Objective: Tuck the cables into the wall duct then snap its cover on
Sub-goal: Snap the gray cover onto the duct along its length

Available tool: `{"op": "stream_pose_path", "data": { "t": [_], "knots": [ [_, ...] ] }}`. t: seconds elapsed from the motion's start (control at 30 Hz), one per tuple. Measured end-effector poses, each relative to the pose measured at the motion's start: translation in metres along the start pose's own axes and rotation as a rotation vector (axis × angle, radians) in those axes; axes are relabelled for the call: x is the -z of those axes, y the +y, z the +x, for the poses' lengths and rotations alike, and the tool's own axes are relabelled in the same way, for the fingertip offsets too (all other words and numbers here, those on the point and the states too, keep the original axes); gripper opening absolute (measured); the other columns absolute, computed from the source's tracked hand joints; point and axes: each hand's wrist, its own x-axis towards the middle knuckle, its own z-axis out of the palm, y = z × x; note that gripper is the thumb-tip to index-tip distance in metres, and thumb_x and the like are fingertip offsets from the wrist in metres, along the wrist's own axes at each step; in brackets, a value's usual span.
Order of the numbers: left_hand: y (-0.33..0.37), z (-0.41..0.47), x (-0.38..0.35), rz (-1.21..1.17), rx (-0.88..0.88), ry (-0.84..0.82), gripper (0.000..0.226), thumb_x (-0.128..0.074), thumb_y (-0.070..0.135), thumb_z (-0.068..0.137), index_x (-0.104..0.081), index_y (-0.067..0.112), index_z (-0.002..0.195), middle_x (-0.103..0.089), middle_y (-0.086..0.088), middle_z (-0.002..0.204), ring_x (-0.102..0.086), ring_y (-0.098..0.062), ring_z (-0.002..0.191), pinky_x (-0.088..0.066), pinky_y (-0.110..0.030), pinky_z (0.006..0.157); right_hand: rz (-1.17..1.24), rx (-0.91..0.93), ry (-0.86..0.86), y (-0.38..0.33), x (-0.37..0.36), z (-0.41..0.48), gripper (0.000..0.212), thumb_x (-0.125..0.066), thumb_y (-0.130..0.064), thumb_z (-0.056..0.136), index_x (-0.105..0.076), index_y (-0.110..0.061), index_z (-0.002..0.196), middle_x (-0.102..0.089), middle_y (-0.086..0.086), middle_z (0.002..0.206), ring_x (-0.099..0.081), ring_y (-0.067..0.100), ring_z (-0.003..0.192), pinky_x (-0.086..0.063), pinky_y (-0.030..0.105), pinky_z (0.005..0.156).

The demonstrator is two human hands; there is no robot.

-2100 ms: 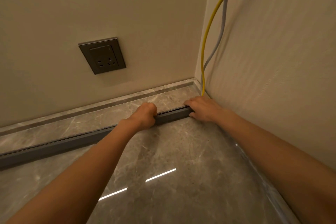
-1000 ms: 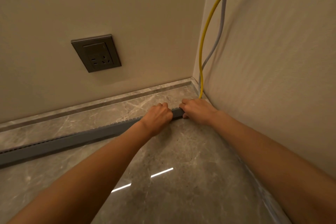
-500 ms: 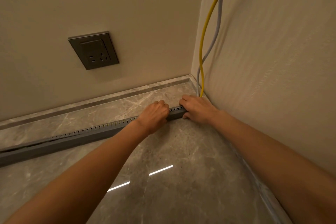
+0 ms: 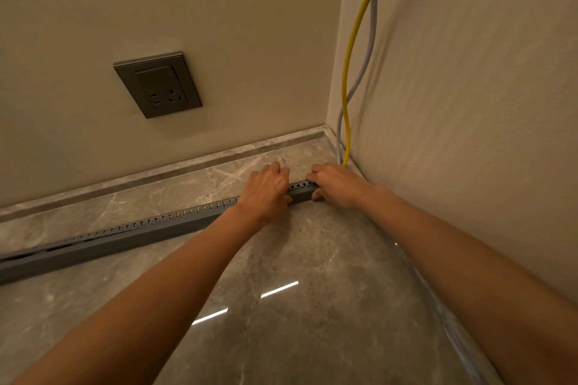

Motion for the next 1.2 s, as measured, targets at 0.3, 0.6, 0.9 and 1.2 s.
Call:
{"op": "stream_pose_path", "data": {
  "t": [0.3, 0.6, 0.9, 1.2],
  "knots": [
    [0.001, 0.003, -0.011, -0.021, -0.047, -0.049, 0.031, -0.045, 0.019, 0.098, -0.055, -0.001, 0.119, -0.056, -0.018, 0.120, -0.054, -0.031, 0.108, -0.045, -0.037, 0.088, -0.010, -0.005, 0.025, -0.002, -0.002, -0.002, 0.034, -0.059, -0.019, 0.090, -0.057, -0.005, 0.121, -0.057, 0.014, 0.120, -0.052, 0.031, 0.112, -0.047, 0.042, 0.092],
    [-0.002, 0.004, -0.018, -0.024, -0.057, -0.038, 0.029, -0.044, 0.018, 0.098, -0.057, 0.000, 0.116, -0.058, -0.017, 0.116, -0.055, -0.030, 0.105, -0.045, -0.037, 0.083, -0.036, 0.009, 0.012, -0.003, 0.000, -0.002, 0.030, -0.055, -0.016, 0.092, -0.059, -0.002, 0.118, -0.056, 0.016, 0.120, -0.051, 0.032, 0.112, -0.045, 0.041, 0.087],
    [-0.023, -0.002, -0.012, -0.075, 0.063, -0.130, 0.039, -0.057, 0.025, 0.091, -0.048, 0.005, 0.123, -0.051, -0.015, 0.125, -0.051, -0.031, 0.113, -0.045, -0.038, 0.090, 0.031, -0.026, 0.035, -0.015, -0.005, 0.006, 0.038, -0.060, -0.021, 0.090, -0.051, -0.004, 0.123, -0.048, 0.013, 0.129, -0.046, 0.030, 0.118, -0.043, 0.041, 0.094],
    [-0.024, -0.005, -0.023, -0.078, 0.035, -0.067, 0.036, -0.055, 0.021, 0.092, -0.047, 0.002, 0.122, -0.053, -0.017, 0.125, -0.051, -0.030, 0.112, -0.043, -0.036, 0.092, -0.008, -0.027, -0.003, -0.020, 0.002, 0.012, 0.038, -0.062, -0.022, 0.088, -0.055, -0.005, 0.121, -0.052, 0.014, 0.127, -0.048, 0.030, 0.117, -0.042, 0.038, 0.094]
  ]
}}
